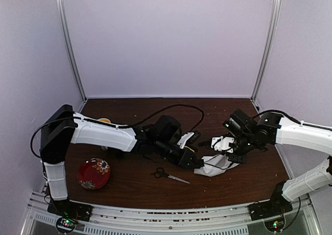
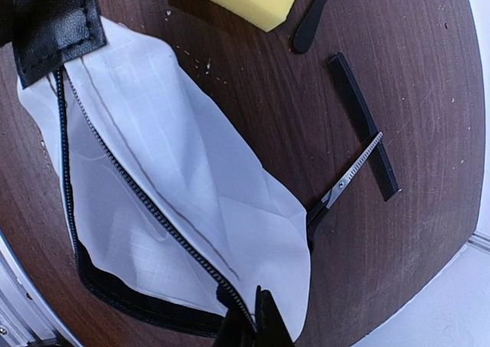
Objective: Sort the hair-cutting tools
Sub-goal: Adjust the kit bag at the center of the board, then pass from the left arm to the right
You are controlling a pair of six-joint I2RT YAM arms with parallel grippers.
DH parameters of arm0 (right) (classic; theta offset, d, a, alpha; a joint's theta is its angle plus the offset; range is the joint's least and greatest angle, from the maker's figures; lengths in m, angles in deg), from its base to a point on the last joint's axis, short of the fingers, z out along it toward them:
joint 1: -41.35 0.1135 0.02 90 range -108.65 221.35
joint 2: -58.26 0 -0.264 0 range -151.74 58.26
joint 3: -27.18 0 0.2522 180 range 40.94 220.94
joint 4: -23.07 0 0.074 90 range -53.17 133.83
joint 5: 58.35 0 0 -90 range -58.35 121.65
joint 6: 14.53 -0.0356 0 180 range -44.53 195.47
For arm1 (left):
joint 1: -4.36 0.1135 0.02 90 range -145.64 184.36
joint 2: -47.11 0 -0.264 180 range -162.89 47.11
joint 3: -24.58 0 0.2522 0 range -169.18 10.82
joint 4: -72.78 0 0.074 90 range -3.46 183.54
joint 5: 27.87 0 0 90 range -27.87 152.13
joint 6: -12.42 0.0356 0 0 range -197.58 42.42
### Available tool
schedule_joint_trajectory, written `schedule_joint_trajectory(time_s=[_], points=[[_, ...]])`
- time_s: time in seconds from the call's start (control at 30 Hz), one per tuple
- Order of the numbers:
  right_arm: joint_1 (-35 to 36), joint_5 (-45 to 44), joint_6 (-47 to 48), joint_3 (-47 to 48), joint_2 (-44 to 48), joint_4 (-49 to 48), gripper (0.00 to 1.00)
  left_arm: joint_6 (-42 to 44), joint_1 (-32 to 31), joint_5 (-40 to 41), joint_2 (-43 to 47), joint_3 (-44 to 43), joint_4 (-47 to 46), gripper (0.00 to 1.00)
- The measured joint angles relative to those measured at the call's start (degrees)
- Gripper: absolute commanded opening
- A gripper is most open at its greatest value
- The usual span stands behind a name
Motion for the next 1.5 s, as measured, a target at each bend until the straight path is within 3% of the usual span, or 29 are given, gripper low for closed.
schedule_joint_trajectory(time_s=[0.1, 0.4, 0.93, 1.27, 1.5], points=[[0.0, 0.0, 0.2, 0.0, -0.1, -0.1, 0.0, -0.6, 0.3, -0.5, -0.7, -0.3, -0.3, 0.0], [0.0, -1.5, 3.7, -5.5, 0.4, -6.5, 0.31, -2.0, 1.4, -2.8, -1.4, -0.3, -3.5, 0.0], [0.0, -5.2, 10.4, -17.5, 5.0, -25.2, 0.46, -3.7, 2.1, -5.7, -2.0, 0.6, -7.2, 0.0], [-1.0, -5.7, 17.2, -25.3, 6.0, -38.7, 0.47, -4.3, 3.0, -8.7, -2.0, 0.6, -8.5, 0.0], [-4.6, -3.1, 20.3, -27.1, 4.9, -46.1, 0.21, -3.8, 3.9, -10.1, -2.0, 1.2, -8.3, 0.0]])
